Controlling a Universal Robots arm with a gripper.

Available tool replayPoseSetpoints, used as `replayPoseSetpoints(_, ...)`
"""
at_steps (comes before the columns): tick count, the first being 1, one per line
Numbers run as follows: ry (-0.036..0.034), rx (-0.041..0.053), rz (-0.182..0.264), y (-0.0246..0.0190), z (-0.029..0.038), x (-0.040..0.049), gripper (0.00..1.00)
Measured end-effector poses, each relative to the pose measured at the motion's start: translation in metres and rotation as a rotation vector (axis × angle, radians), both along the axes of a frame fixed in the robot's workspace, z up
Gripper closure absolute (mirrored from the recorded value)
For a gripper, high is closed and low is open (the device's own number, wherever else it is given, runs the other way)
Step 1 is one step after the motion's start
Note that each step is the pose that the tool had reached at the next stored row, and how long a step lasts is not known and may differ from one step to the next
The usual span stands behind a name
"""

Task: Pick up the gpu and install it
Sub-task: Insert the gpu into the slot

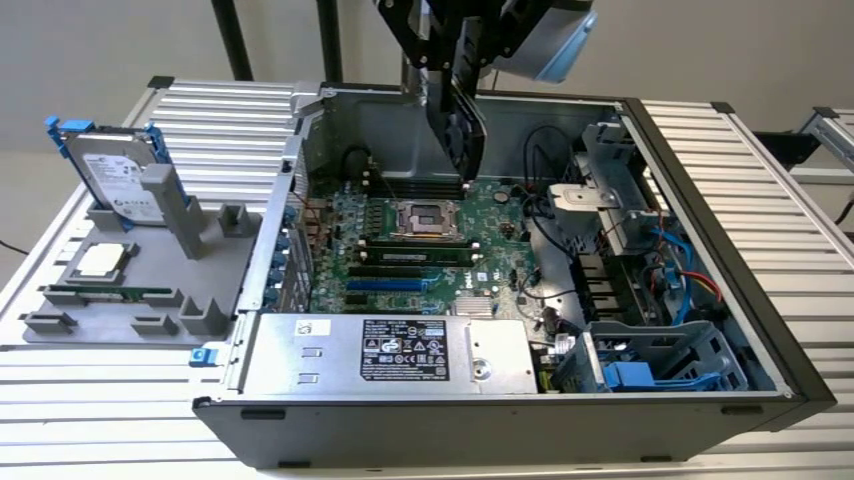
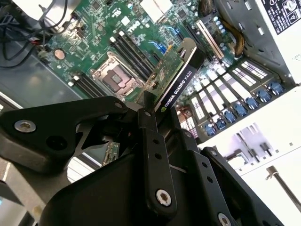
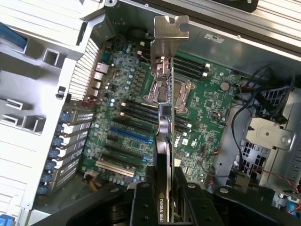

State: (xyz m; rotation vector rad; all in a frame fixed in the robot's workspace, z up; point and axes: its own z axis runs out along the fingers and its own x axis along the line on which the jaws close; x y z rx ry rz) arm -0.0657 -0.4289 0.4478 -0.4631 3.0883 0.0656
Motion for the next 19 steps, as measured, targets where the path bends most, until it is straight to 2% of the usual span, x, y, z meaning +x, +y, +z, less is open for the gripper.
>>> replayPoseSetpoints(19,0.0001,-0.0001,0.088,0.0,0.0003,0.0,1.0)
